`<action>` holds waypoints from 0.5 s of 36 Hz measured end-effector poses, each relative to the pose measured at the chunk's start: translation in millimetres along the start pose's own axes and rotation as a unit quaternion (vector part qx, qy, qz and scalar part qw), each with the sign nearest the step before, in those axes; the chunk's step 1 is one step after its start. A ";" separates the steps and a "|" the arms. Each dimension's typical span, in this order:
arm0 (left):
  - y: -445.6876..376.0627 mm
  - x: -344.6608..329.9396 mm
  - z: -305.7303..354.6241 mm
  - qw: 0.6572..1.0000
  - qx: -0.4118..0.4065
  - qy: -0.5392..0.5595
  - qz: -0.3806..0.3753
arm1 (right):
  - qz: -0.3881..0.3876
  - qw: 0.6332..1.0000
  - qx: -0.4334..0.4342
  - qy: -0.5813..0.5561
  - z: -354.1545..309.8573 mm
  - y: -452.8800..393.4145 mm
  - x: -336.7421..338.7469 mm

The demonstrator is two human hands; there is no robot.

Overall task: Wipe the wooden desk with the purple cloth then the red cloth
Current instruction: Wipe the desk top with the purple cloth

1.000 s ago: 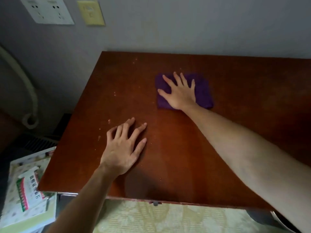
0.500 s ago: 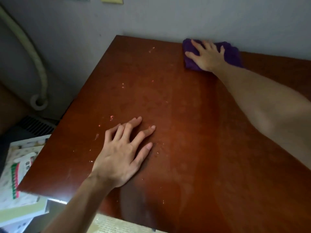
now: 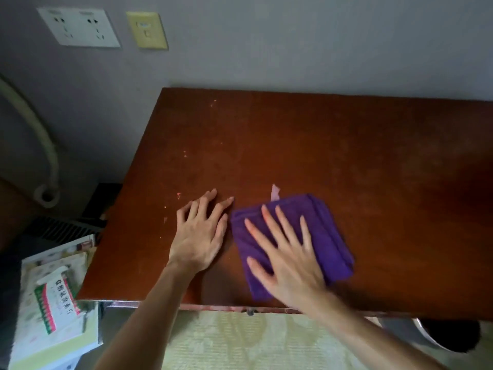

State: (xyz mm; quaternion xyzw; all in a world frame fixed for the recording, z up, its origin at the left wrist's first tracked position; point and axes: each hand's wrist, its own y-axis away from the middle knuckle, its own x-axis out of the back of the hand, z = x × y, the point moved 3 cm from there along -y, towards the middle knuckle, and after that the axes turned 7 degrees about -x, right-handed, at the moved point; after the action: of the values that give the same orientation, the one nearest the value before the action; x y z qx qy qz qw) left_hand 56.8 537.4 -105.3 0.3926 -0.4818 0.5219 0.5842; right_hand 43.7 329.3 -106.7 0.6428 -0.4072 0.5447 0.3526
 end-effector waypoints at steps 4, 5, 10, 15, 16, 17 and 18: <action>2.4 2.0 -3.1 0.999 -0.008 0.030 -0.015 | 0.004 0.999 -0.053 -0.003 -45.3 47.0 -11.0; 2.4 5.4 -5.1 0.999 -0.014 0.045 -0.016 | 0.011 0.998 -0.067 0.002 -53.5 46.5 -9.8; -7.1 33.8 -25.7 0.995 -0.037 0.089 0.008 | 0.016 0.996 -0.089 0.013 -57.5 18.4 -4.4; 11.0 60.7 -94.3 1.000 0.000 0.005 0.026 | -0.004 0.996 -0.082 0.024 -61.0 5.9 -7.7; 14.4 62.4 -112.0 0.999 0.024 0.000 0.026 | -0.006 0.997 -0.076 0.022 -61.7 0.2 -7.2; 15.9 63.4 -127.1 0.999 0.041 -0.005 0.022 | -0.007 0.997 -0.071 0.020 -62.3 -9.3 -6.4; 16.1 63.0 -139.2 0.999 0.050 -0.011 0.014 | -0.010 0.998 -0.067 0.016 -63.2 -23.5 -5.5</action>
State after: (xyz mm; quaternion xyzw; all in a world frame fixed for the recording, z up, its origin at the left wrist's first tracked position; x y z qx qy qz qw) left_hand 61.6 688.2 -76.3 0.4207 -0.4667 0.5491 0.5511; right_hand 38.6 396.6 -102.4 0.6128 -0.4309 0.5228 0.4069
